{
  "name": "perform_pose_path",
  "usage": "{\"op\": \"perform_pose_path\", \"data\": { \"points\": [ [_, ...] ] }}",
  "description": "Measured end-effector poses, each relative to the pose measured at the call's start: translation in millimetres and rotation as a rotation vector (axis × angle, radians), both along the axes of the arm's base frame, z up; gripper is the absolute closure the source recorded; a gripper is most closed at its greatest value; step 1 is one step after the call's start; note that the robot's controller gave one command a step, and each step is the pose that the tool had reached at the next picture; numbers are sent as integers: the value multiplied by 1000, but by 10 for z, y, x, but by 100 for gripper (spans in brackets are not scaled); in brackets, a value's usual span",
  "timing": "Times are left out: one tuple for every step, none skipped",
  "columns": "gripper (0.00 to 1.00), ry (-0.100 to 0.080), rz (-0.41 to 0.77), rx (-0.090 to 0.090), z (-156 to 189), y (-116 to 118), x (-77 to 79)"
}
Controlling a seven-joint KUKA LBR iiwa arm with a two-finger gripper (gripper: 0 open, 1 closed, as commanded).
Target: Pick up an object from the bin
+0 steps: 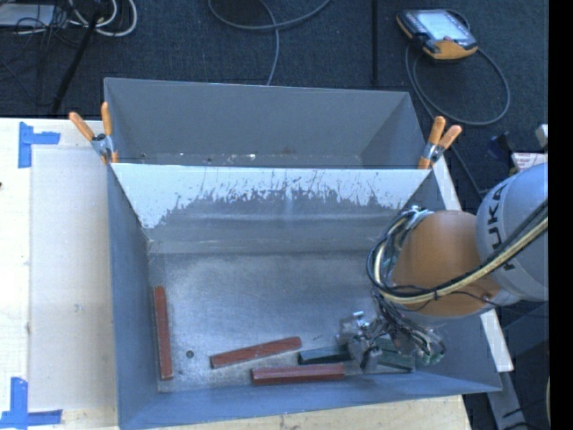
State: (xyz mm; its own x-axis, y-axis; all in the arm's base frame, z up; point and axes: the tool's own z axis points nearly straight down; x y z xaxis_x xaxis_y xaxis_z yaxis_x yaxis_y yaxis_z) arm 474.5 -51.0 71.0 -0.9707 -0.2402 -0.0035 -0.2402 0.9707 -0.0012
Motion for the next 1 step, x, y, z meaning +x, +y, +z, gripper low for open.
{"op": "perform_pose_path", "data": {
  "points": [
    [100,12,0,2,474,20,26]
  ]
}}
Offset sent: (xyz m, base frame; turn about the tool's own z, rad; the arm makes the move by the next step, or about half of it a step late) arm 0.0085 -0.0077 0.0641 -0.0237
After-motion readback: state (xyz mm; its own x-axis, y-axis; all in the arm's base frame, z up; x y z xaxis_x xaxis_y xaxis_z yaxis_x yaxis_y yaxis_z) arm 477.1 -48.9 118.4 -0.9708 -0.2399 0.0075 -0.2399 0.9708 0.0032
